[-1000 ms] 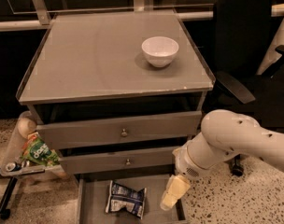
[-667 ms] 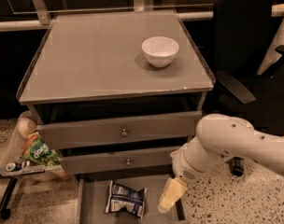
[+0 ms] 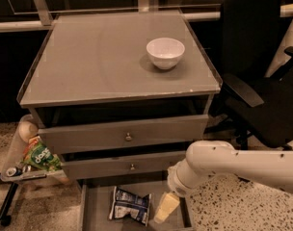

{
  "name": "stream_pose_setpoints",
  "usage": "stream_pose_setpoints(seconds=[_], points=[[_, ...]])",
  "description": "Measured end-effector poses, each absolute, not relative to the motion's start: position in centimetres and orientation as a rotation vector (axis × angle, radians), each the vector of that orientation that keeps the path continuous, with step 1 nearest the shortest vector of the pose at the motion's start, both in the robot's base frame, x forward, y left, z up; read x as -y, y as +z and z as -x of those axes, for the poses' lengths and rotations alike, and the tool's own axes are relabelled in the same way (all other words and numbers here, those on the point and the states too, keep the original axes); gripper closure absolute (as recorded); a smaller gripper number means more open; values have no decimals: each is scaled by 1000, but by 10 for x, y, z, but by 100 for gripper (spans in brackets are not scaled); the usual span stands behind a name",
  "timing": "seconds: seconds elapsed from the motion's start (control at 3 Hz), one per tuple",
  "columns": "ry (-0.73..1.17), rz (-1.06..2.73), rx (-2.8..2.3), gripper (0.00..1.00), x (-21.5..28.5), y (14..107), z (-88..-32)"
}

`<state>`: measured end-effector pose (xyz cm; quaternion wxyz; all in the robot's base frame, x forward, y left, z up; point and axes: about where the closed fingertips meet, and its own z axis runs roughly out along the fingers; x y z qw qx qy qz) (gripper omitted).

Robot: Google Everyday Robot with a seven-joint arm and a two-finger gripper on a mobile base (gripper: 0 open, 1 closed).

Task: Pick blue chip bag from bottom drawer and place on counter

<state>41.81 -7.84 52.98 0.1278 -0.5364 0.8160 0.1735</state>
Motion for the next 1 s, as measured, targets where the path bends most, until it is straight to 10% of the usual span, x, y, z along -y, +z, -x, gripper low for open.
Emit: stream_pose_setpoints(seconds=[1.0], points=[[544, 1538, -2393, 0, 66, 447, -436]])
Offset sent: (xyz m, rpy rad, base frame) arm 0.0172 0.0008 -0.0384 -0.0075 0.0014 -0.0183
